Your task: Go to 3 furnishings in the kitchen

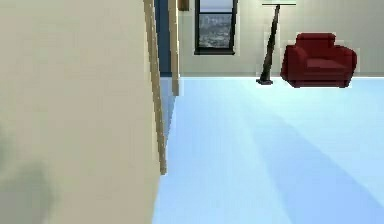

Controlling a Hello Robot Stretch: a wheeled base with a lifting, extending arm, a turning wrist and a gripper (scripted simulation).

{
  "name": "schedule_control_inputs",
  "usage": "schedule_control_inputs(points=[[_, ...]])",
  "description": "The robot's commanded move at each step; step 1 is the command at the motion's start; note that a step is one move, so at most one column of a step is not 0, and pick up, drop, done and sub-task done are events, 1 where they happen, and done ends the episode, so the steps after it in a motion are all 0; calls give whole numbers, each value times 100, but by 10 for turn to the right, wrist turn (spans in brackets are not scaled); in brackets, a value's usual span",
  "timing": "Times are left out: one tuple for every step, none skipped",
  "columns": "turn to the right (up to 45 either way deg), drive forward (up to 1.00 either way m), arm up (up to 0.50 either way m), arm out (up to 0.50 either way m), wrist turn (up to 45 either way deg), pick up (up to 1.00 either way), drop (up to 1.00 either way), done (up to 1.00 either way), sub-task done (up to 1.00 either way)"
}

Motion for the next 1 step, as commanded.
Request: schedule_control_inputs(points=[[450,0,0,0,0,0,0,0,0]])
